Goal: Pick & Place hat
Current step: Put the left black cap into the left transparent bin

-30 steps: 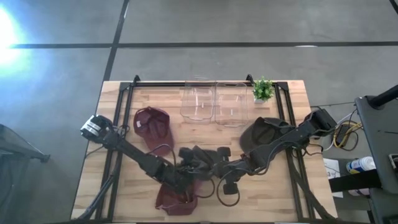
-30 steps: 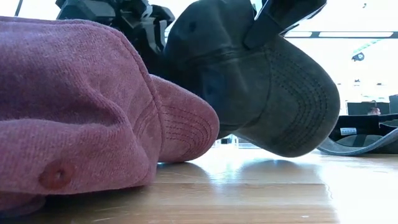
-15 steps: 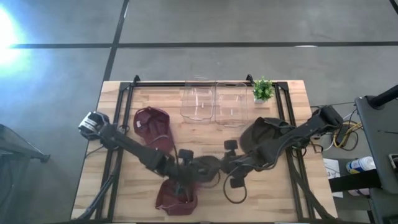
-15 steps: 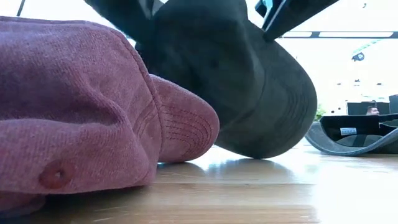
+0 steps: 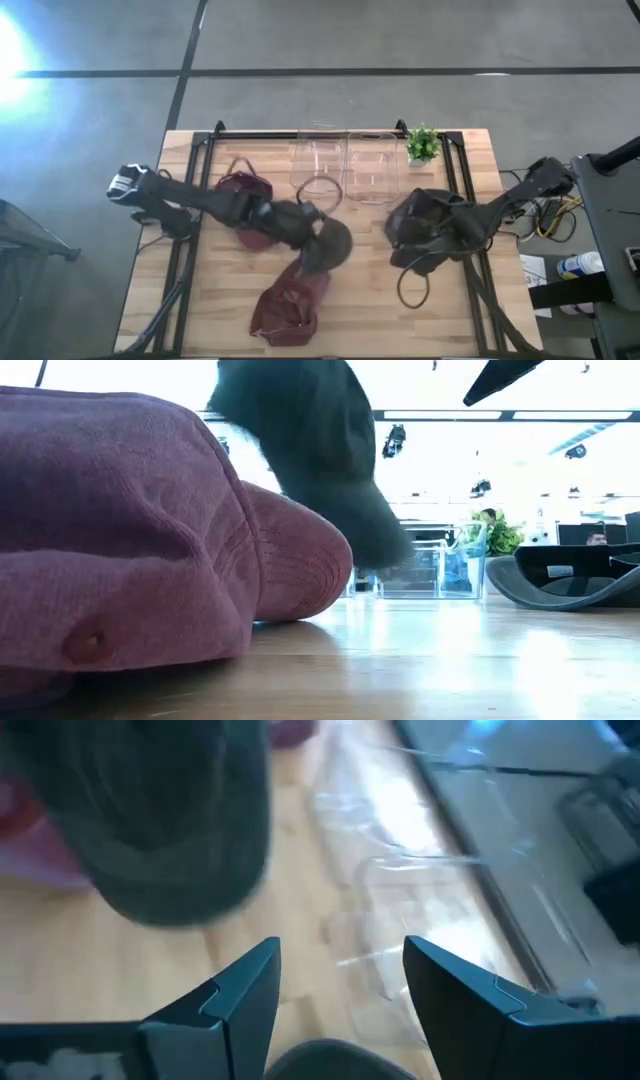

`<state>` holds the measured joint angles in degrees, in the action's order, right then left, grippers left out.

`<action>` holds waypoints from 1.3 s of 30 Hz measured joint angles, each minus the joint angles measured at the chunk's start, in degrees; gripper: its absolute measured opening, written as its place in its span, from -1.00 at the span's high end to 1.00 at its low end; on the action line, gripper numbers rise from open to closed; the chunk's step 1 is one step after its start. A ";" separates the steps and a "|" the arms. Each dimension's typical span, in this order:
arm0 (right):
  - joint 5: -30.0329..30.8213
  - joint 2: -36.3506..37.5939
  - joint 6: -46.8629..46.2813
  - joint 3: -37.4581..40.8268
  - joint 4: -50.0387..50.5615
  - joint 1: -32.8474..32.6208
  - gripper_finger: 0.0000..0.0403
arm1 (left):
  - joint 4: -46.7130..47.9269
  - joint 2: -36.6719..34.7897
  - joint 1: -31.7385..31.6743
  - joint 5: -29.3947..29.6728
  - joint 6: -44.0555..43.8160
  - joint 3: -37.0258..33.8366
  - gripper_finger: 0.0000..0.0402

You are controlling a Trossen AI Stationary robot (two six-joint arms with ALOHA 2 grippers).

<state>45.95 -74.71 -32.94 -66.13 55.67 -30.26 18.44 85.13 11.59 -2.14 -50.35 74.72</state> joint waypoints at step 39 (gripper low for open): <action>9.75 4.26 -8.42 3.90 1.34 -1.11 -0.04 | -20.00 -3.48 -15.95 49.86 -35.29 -9.34 0.89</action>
<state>55.70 -70.46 -41.36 -62.24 57.01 -31.38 -1.56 81.65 -4.36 47.72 -85.64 65.38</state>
